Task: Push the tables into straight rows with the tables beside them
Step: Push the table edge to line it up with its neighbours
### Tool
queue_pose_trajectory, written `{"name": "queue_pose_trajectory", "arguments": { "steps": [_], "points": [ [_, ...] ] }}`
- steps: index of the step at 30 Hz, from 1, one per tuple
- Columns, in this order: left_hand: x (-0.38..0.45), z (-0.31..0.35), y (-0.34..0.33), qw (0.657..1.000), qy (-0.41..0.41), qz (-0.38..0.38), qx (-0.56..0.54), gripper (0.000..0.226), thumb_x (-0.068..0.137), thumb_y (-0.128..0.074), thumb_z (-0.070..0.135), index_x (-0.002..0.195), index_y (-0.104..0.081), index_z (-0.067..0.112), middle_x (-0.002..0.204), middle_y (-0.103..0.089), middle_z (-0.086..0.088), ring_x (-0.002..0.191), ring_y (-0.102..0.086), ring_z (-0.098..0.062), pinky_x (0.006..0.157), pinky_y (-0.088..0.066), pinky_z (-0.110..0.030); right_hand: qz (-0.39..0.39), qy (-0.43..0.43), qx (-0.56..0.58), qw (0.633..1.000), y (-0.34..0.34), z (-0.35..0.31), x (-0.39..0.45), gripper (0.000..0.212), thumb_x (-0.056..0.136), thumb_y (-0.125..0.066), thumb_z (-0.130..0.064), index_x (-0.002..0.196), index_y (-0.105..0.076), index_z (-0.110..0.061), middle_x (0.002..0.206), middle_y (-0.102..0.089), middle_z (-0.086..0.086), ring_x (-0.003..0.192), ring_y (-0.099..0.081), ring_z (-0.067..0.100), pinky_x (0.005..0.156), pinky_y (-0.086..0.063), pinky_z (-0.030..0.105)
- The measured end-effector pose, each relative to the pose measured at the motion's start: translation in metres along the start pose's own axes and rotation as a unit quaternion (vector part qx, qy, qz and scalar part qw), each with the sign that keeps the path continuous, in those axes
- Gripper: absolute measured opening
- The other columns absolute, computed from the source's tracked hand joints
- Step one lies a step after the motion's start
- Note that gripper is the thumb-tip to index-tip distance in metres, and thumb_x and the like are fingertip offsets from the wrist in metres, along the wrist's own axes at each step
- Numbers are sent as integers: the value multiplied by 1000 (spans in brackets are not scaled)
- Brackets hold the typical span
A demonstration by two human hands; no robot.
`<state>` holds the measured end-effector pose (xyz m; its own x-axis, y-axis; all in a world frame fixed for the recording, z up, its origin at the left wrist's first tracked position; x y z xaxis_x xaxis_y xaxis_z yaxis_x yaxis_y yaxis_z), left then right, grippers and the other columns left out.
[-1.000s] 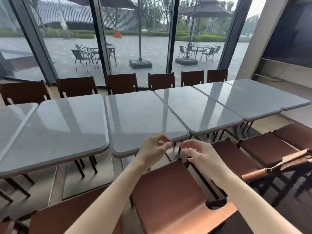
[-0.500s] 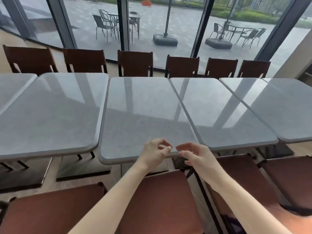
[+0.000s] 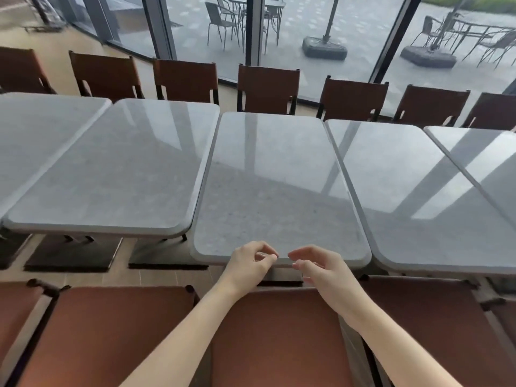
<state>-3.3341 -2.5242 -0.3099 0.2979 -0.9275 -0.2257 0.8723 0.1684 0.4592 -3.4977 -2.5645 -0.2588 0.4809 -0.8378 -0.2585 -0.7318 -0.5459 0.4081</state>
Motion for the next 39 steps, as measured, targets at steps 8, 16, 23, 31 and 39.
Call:
{"name": "queue_pose_trajectory", "arguments": {
  "steps": [8, 16, 23, 31, 39],
  "points": [
    [20, -30, 4, 998, 16, 13, 62, 9, 96, -62, 24, 99, -71, 24, 124, -63, 6, 121, -57, -12, 93, -40, -21, -19, -2, -28, 999, -1, 19, 25, 24, 97, -62, -15, 114, -69, -31, 113, -70, -20, 109, -65, 0, 98, -55, 37],
    [63, -90, -16, 972, 64, -41, 222, 60, 92, -64, 37, 147, -40, 28, 168, -13, 1, 151, -22, -24, 120, -29, -42, 1, 14, -87, 996, -1, 54, 88, 42, 94, -64, -9, 129, -55, -30, 132, -55, -10, 126, -55, 13, 96, -43, 25],
    [144, -133, -27, 905, -23, -87, 415, 88, 88, -59, 64, 159, -14, 39, 169, 14, 6, 154, 21, -29, 124, 14, -48, -23, -2, -281, 959, -33, 118, 167, 62, 99, -60, -35, 153, -34, -21, 167, -11, 10, 154, -16, 27, 122, -22, 39],
    [178, -182, -36, 888, -92, 43, 448, 83, 82, -30, 76, 158, -19, 45, 170, -4, 10, 157, 6, -26, 122, 4, -61, 42, 29, -432, 900, -8, 200, 228, 84, 86, -15, -64, 161, -20, -27, 171, -8, 2, 158, -2, 20, 126, 4, 43],
    [175, -175, -36, 890, -66, 33, 451, 85, 80, -18, 75, 159, -8, 45, 170, 5, 11, 157, 13, -25, 122, 10, -59, 64, 54, -440, 894, -6, 205, 227, 81, 86, -22, -63, 159, -30, -28, 169, -21, 0, 157, -12, 18, 127, -1, 40]
  ]
}}
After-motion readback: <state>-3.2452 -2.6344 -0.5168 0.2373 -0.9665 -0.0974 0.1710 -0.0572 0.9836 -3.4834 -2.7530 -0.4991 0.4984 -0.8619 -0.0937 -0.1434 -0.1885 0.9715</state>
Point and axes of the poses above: each hand's wrist, its own x-axis towards the middle knuckle, its own y-axis out of the back of the hand, z = x × y, the point moved 10 cm from there along x, towards the middle knuckle
